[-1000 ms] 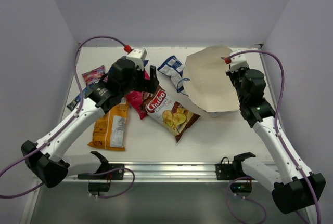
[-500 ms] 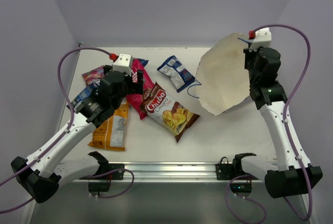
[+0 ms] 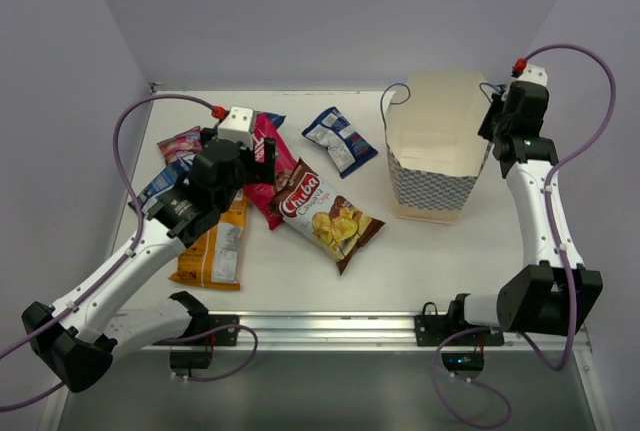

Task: Take the snacks out of the paper bag

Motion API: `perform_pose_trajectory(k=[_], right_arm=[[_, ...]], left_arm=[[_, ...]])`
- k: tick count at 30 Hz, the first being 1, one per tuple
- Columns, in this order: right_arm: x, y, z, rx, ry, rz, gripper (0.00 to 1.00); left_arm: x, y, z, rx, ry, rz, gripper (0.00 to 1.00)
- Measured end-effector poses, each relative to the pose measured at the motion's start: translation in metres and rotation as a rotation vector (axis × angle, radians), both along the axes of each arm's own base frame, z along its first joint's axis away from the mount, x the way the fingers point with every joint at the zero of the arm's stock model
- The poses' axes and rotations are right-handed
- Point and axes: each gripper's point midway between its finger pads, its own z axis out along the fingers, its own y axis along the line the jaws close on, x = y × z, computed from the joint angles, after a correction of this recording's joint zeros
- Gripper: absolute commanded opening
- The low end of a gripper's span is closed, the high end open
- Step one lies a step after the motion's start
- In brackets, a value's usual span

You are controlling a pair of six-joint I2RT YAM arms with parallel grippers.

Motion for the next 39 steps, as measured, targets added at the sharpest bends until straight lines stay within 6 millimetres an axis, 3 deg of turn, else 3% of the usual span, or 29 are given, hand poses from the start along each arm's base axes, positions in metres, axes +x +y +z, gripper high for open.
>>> perform_pose_trajectory(k=[5, 7, 12, 13, 16, 19, 23, 28, 34, 39], right_arm=[[0.006, -0.001, -0.033, 0.06, 0.088, -0.015, 0.09], [0.007, -0.002, -0.038, 0.07, 0.104, -0.023, 0.23], [0.009, -0.005, -0.032, 0.07, 0.092, -0.029, 0.47], [0.01, -0.005, -0.03, 0.068, 0.087, -0.029, 0.58], [0.01, -0.005, -0.028, 0.06, 0.086, -0.024, 0.73], [0.007, -0.005, -0.024, 0.05, 0.081, -0.018, 0.79], [-0.004, -0.004, -0.007, 0.033, 0.048, -0.01, 0.88], [-0.024, 0.0, 0.034, 0.007, -0.05, 0.011, 0.99], [-0.047, 0.018, 0.075, 0.004, -0.152, 0.108, 0.99], [-0.068, 0.038, 0.093, 0.027, -0.203, 0.198, 0.99]], left_arm=[[-0.002, 0.0, 0.003, -0.006, -0.005, -0.005, 1.0], [-0.003, 0.001, 0.003, -0.008, -0.006, -0.007, 1.0], [-0.006, 0.001, 0.006, -0.015, -0.01, -0.014, 1.0], [-0.006, 0.001, 0.006, -0.017, -0.011, -0.016, 1.0], [-0.007, 0.001, 0.006, -0.02, -0.007, -0.019, 1.0], [-0.009, 0.002, 0.005, -0.019, -0.002, -0.018, 1.0], [-0.01, 0.002, 0.005, -0.017, 0.001, -0.018, 1.0], [-0.012, 0.004, 0.007, -0.012, 0.009, -0.018, 1.0], [-0.013, 0.005, 0.017, -0.016, 0.005, -0.017, 1.0], [-0.015, 0.006, 0.024, -0.015, 0.005, -0.015, 1.0]])
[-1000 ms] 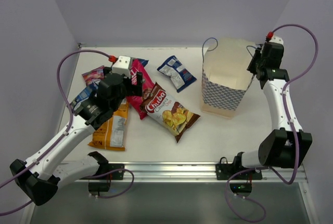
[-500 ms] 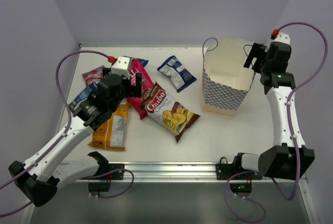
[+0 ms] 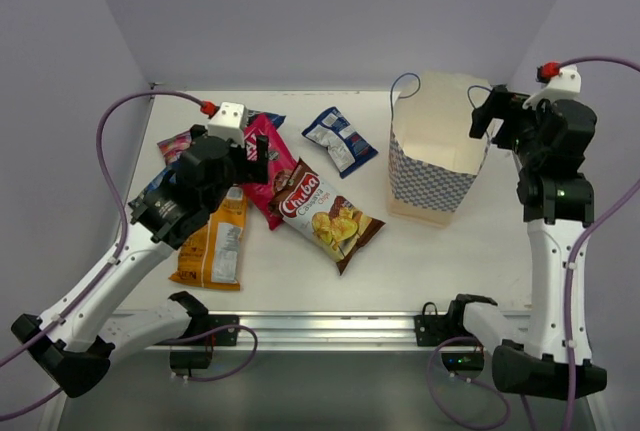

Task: Take the snacks out of the paper bag

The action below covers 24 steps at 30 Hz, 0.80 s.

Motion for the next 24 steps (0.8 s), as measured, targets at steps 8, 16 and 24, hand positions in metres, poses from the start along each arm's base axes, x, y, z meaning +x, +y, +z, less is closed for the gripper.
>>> perform_pose_trajectory(k=[8, 16, 24], right_arm=[[-0.054, 0.031, 0.038, 0.045, -0.161, 0.114, 0.99], [-0.08, 0.06, 0.041, 0.106, -0.266, 0.237, 0.99], [-0.085, 0.083, 0.018, 0.119, -0.272, 0.322, 0.99]], left_arm=[[-0.004, 0.008, 0.028, -0.014, -0.033, 0.026, 1.0], [-0.011, 0.014, 0.033, -0.025, -0.029, 0.038, 1.0], [-0.026, 0.031, 0.045, -0.035, -0.044, 0.071, 1.0]])
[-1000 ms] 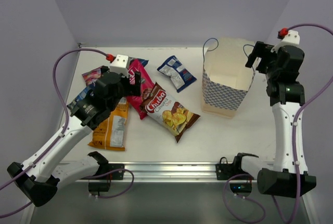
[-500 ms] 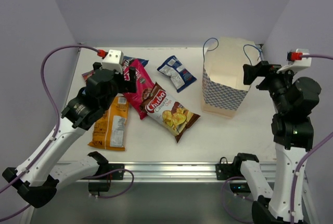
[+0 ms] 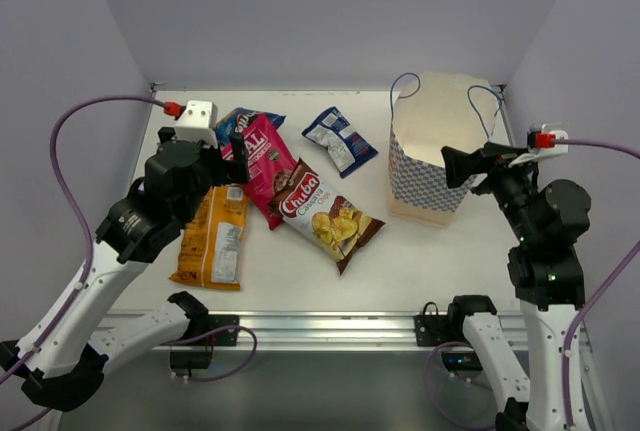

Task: Take the snacks out of the paper bag

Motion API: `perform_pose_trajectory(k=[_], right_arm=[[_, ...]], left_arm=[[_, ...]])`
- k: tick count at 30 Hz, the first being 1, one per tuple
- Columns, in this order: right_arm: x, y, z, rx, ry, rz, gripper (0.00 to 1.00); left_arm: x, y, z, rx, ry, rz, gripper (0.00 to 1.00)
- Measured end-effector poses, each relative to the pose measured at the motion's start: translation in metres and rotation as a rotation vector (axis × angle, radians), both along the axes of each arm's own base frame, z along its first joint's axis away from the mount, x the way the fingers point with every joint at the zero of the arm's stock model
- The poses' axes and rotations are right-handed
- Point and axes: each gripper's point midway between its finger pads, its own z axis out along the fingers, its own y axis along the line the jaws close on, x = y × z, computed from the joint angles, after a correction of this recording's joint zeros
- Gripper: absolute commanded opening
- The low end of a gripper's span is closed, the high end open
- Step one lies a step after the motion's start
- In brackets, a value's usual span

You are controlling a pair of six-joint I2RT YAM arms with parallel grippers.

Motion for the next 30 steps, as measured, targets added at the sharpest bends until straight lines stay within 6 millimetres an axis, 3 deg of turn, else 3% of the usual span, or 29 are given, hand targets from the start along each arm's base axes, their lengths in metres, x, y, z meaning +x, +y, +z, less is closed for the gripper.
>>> perform_pose_trajectory(k=[4, 10, 18, 25, 30], right_arm=[[-0.018, 0.003, 0.01, 0.007, -0.054, -0.011, 0.99], [-0.044, -0.009, 0.031, 0.032, -0.162, -0.081, 0.99], [-0.065, -0.021, 0.016, 0.035, -0.212, -0.131, 0.99], [-0.091, -0.033, 0.02, 0.045, -0.28, -0.167, 0.99], [-0.102, -0.037, 0.02, 0.046, -0.307, -0.182, 0.99]], left_arm=[[-0.01, 0.011, 0.001, -0.009, 0.002, 0.026, 1.0], [-0.021, 0.023, 0.002, -0.012, 0.004, 0.053, 1.0], [-0.041, 0.044, 0.01, -0.037, -0.025, 0.098, 1.0], [-0.059, 0.064, 0.027, -0.075, -0.077, 0.138, 1.0], [-0.068, 0.072, 0.027, -0.081, -0.072, 0.147, 1.0]])
